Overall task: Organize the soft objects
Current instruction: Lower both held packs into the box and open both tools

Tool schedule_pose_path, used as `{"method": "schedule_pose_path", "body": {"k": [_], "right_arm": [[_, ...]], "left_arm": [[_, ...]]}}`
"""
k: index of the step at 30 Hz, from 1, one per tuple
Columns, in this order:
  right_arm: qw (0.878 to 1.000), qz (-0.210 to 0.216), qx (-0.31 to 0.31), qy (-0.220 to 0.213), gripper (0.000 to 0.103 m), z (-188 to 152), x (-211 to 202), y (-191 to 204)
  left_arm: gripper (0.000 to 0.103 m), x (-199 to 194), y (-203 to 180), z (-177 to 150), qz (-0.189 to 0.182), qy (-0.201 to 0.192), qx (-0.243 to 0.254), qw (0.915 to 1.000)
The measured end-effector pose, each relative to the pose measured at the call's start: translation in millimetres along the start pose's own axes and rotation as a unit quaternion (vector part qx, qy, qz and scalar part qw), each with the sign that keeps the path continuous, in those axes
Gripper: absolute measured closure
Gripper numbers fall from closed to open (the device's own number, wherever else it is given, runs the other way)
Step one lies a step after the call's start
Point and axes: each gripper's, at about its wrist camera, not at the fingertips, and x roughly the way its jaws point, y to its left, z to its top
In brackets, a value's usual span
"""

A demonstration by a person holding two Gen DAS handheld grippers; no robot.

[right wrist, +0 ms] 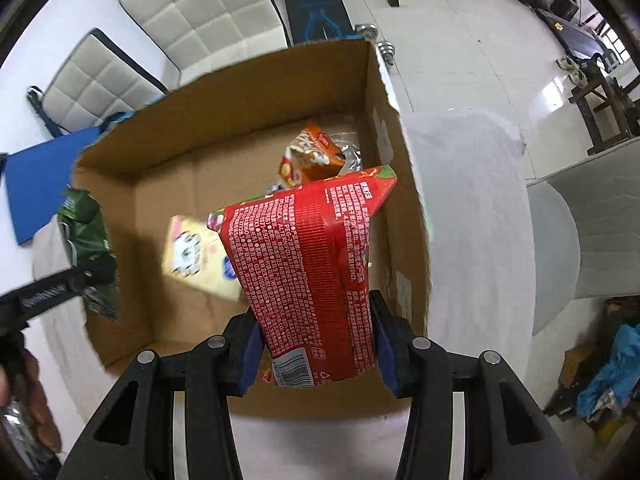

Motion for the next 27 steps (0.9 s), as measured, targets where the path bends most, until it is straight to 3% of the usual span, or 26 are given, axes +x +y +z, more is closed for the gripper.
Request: {"method": "schedule_pose_path", "body": {"k": [10, 12, 13, 14, 21, 27], "right_arm": [[0.998, -0.025, -0.027, 0.052, 0.051, 19.1, 57.5, 16.0], [0.997, -0.031, -0.029, 0.062, 0.039, 21.0, 63.5, 18.0], [0.997, -0.029, -0.029, 0.062, 0.023, 22.2, 64.4, 18.6], [0.998, -0.026, -0.027, 0.058, 0.019, 22.3, 63.3, 18.9], [0.998, -0.021, -0.026, 0.053, 0.019, 19.1, 55.2, 20.4], [0.998, -0.022, -0.039, 0.042, 0.019, 4.3, 39.3, 23.8]], "left_arm": [[0.06, 31.3, 0.2, 42.2, 0.016, 0.029, 0.008, 0.9994], [0.06, 31.8, 2.2, 44.4, 0.011, 0.031, 0.002, 0.9994], [0.059, 31.9, 3.0, 45.4, 0.008, 0.032, 0.001, 0.9994], [0.054, 30.9, 3.5, 45.4, 0.007, 0.033, 0.0, 0.9994], [0.05, 21.0, 8.0, 37.8, 0.004, 0.02, -0.006, 0.9998], [0.049, 4.2, 5.2, 12.0, 0.003, -0.005, 0.0, 1.0]]}}
